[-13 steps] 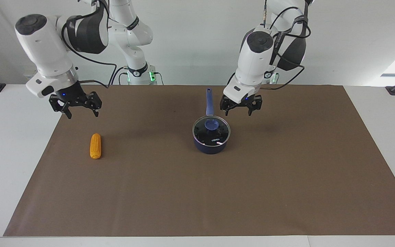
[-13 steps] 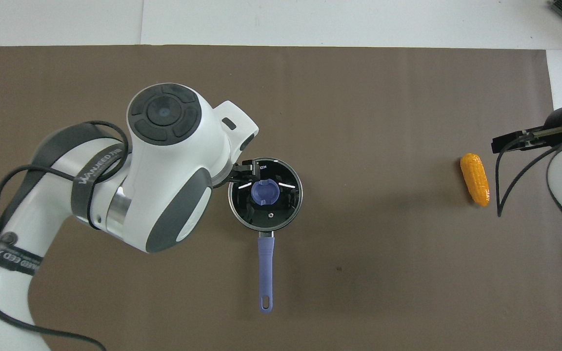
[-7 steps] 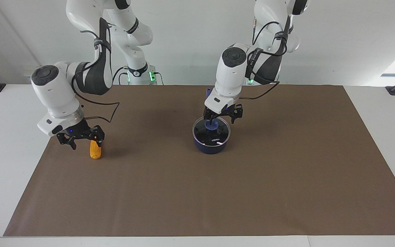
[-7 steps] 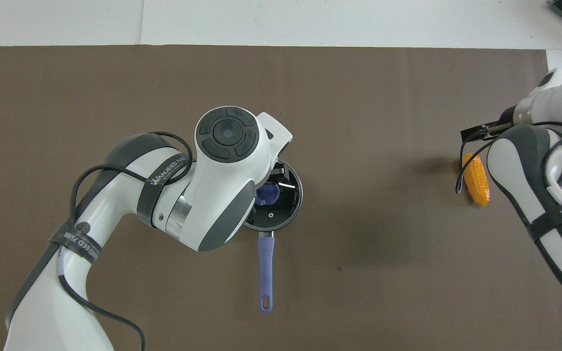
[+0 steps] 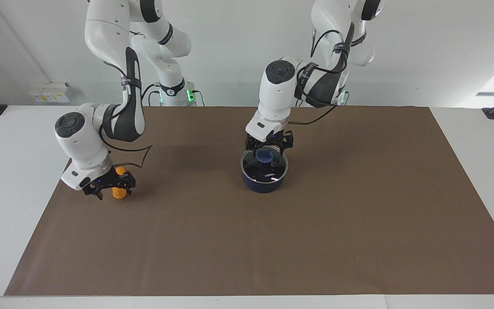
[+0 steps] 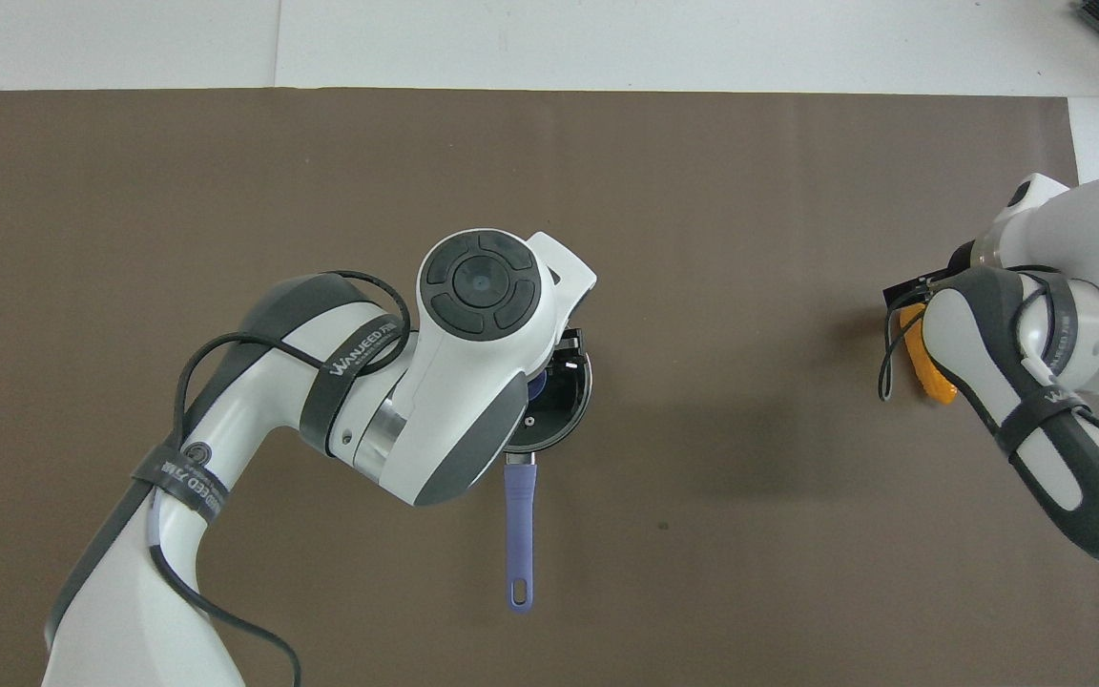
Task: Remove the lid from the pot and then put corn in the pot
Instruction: 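Grasp the lid knob with the left gripper while the right gripper grasps the corn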
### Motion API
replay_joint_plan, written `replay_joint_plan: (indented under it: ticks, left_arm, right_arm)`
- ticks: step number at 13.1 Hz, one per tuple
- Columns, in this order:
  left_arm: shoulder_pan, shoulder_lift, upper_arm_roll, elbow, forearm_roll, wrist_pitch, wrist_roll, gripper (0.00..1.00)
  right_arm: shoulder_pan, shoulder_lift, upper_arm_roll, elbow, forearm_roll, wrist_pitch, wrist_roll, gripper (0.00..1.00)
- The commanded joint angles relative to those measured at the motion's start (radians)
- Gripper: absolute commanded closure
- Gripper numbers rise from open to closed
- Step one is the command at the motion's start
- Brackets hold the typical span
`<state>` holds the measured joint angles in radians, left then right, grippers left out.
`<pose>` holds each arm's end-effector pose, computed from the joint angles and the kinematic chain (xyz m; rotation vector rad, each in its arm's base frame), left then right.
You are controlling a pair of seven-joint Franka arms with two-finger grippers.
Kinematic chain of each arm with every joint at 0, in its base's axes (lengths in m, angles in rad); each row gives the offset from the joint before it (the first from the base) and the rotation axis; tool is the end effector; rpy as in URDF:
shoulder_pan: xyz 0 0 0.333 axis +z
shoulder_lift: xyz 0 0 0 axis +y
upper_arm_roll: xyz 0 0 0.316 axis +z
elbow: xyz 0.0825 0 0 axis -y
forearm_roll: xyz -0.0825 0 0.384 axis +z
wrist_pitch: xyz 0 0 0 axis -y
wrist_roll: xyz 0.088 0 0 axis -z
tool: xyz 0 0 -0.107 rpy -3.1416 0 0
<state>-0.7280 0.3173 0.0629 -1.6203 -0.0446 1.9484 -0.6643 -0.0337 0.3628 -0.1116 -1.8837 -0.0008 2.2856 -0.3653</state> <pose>0.5103 -0.4093 0.4411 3.1171 0.0190 -0.0070 0.6266 -0.0876 0.3212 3.0720 0.3526 0.0462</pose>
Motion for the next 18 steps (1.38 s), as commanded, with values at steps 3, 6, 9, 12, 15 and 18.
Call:
replay_joint_plan:
  ticks: [3,6,9,12,15,18]
  left_arm:
    - [-0.024,-0.007,0.017,-0.039,-0.004,0.03,-0.012,0.0]
    - [-0.019,-0.02,0.017,-0.079,-0.004,0.072,-0.012,0.0]
    - [-0.013,-0.003,0.017,-0.079,-0.006,0.073,-0.012,0.0]
    - [-0.019,-0.004,0.015,-0.082,-0.008,0.076,-0.02,0.0]
    - [-0.019,-0.006,0.015,-0.087,-0.008,0.081,-0.026,0.0]
    - [-0.024,0.0,0.017,-0.092,-0.015,0.101,-0.035,0.0]
  right_arm:
    - [-0.029,-0.028,0.006,-0.089,0.024,0.041,-0.09,0.0]
    - [-0.034,-0.028,0.006,-0.1,0.024,0.046,-0.095,0.0]
    - [-0.032,-0.03,0.006,-0.104,0.024,0.041,-0.098,0.53]
    - [-0.025,-0.028,0.006,-0.091,0.022,0.017,-0.066,1.0]
    - [-0.02,-0.033,0.007,-0.022,0.022,-0.078,-0.05,1.0]
    - [-0.018,-0.07,0.018,0.089,0.024,-0.202,-0.046,1.0]
